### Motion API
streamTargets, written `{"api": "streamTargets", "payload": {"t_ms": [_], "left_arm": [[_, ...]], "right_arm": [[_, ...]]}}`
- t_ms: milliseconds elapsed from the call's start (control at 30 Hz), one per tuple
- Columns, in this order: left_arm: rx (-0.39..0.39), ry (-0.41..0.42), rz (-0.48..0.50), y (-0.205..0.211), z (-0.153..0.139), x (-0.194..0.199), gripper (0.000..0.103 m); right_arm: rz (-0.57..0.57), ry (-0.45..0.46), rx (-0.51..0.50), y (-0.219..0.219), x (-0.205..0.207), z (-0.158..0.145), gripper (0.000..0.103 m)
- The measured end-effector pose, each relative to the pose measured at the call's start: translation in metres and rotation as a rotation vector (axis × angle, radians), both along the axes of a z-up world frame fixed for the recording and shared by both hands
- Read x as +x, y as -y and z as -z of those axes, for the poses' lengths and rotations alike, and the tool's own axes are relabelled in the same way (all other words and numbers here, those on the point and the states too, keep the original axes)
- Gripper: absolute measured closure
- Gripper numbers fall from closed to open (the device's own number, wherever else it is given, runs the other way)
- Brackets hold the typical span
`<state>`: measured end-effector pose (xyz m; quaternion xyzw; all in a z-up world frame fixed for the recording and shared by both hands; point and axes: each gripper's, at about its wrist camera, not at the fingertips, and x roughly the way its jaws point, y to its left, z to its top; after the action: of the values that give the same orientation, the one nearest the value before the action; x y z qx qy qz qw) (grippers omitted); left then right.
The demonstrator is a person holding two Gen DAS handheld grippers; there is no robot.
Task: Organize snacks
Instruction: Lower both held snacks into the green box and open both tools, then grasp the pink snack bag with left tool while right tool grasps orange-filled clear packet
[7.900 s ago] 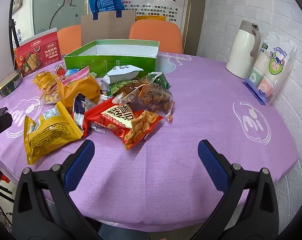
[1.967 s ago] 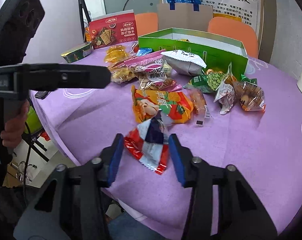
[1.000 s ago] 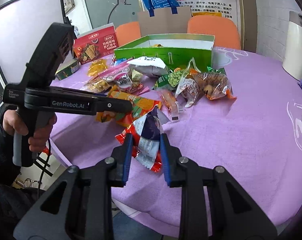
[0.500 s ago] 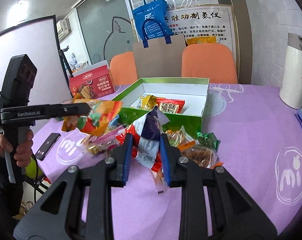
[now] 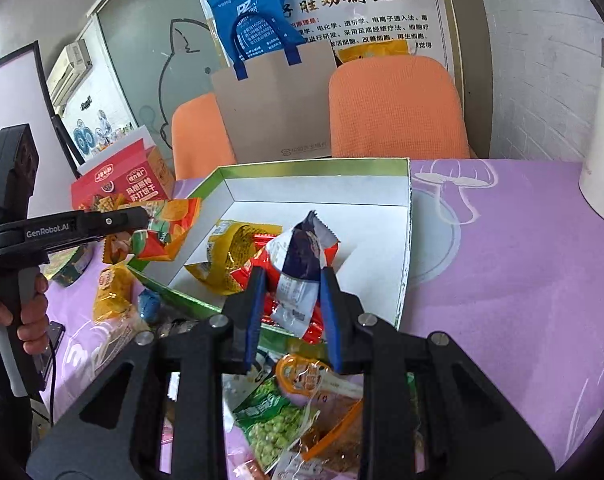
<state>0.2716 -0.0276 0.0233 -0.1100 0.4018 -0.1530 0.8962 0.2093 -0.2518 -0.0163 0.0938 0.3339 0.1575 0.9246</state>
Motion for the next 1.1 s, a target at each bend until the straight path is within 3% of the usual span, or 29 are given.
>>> {"api": "streamTargets", "payload": {"t_ms": [100,167,200,233,267,300,567,900,1000,1100], "left_arm": [[0.006,-0.008,0.004,0.002,0.010,0.009,0.078],[0.006,0.012,0.017,0.003,0.012,0.012,0.071],[0.002,0.017,0.025,0.004,0.011,0.011,0.047],[-0.001,0.013,0.022,0.004,0.011,0.011,0.016],[-0.003,0.023,-0.001,0.003,0.010,0.008,0.009],[-0.005,0.055,-0.019,0.002,0.008,0.004,0.006],[0.008,0.084,-0.029,-0.003,-0.008,-0.017,0.005],[0.016,0.175,0.016,-0.014,-0.056,-0.096,0.005],[0.039,0.179,0.058,-0.012,-0.054,-0.127,0.004],[0.047,0.161,0.111,-0.011,-0.038,-0.159,0.004]], "right_arm": [[0.002,-0.024,-0.008,-0.002,0.016,0.011,0.072],[-0.005,-0.034,-0.017,-0.002,0.025,0.017,0.068],[-0.008,-0.034,-0.032,-0.003,0.027,0.019,0.048],[-0.001,-0.030,-0.048,-0.004,0.027,0.019,0.037],[0.005,-0.014,-0.060,-0.005,0.025,0.018,0.021],[0.001,0.007,-0.064,-0.005,0.022,0.016,0.016],[0.012,0.038,-0.092,-0.004,0.000,-0.010,0.013],[-0.002,0.224,-0.056,-0.008,-0.086,-0.084,0.004],[-0.016,0.258,-0.059,-0.006,-0.117,-0.088,0.004],[-0.032,0.250,-0.071,-0.003,-0.143,-0.072,0.003]]}}
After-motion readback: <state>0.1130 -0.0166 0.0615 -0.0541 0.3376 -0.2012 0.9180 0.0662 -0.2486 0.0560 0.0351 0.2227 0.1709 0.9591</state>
